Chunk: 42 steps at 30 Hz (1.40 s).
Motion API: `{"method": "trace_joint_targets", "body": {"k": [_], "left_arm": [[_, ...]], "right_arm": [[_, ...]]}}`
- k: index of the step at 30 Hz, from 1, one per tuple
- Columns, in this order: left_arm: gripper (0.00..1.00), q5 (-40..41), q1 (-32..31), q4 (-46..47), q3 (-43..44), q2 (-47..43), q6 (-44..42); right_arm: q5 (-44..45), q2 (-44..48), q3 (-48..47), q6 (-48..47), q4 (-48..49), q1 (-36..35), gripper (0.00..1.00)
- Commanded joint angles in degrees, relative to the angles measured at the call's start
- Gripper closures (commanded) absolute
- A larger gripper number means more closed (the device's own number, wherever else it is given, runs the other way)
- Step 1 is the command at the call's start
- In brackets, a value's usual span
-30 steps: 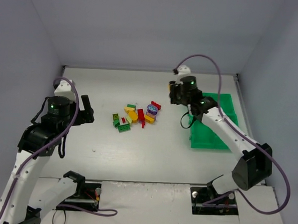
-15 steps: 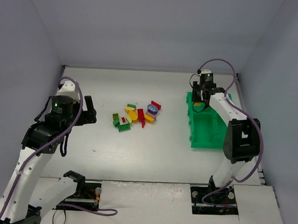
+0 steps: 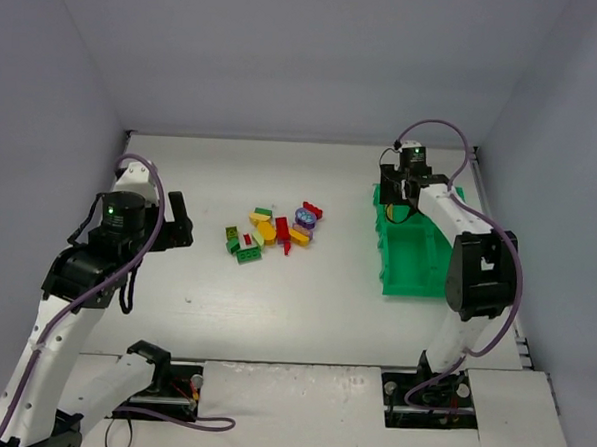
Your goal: Sort the legos into containers by color
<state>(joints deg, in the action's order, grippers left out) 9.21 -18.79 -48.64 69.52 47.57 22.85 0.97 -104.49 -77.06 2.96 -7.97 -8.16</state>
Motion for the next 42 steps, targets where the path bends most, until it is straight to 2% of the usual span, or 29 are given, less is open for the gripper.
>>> {"method": "trace_joint_targets", "body": {"k": [1,7,9,15,21,25,28,31,33,36,38,42], "left_arm": [[0.17,-0.42,0.24,2.67,0.53,0.77,0.44],[0.17,-1.74,0.24,3.90,0.27,1.82,0.53],[0.17,-2.53,0.15,4.17,0.36,2.17,0.62],[0.17,-3.76,0.15,5.05,-0.08,3.49,1.14],[0.17,-4.55,0.15,5.23,-0.61,3.76,1.76],[0.17,-4.73,0.24,4.61,-0.78,3.67,1.84],[0.17,-4.55,0.24,4.35,-1.31,3.41,1.85],[0.17,-4.73,0.24,4.26,-1.84,3.32,2.20],[0.17,-4.64,0.24,4.08,-2.02,3.23,2.81],[0.17,-4.56,0.24,3.99,-2.63,3.05,3.16],[0.17,-4.55,0.15,3.82,-2.89,2.96,3.34],[0.17,-4.29,0.24,2.68,-3.25,2.00,3.43]], "right_arm": [[-0.45,3.14,-2.84,-0.59,1.90,0.43,0.45],[-0.45,8.06,-1.61,-0.67,1.64,-1.32,0.43],[-2.10,10.43,-1.08,-1.55,1.64,-3.16,0.51],[-4.83,13.25,-1.25,-4.72,1.73,-15.11,0.63],[-6.51,10.10,-1.96,-4.63,2.08,-22.50,0.67],[-7.48,7.28,-2.13,-4.10,2.52,-25.14,0.60],[-6.86,5.53,-2.66,-3.40,2.87,-27.60,0.59],[-7.03,3.94,-3.89,-1.66,3.13,-29.62,0.65],[-7.83,2.98,-5.20,-1.21,3.57,-30.85,0.72],[-7.30,0.61,-7.92,-1.20,3.66,-33.49,0.76],[-7.21,-0.80,-9.25,-1.12,3.66,-34.37,0.75],[-6.95,-5.89,-12.94,-1.38,3.66,-36.48,0.58]]}}
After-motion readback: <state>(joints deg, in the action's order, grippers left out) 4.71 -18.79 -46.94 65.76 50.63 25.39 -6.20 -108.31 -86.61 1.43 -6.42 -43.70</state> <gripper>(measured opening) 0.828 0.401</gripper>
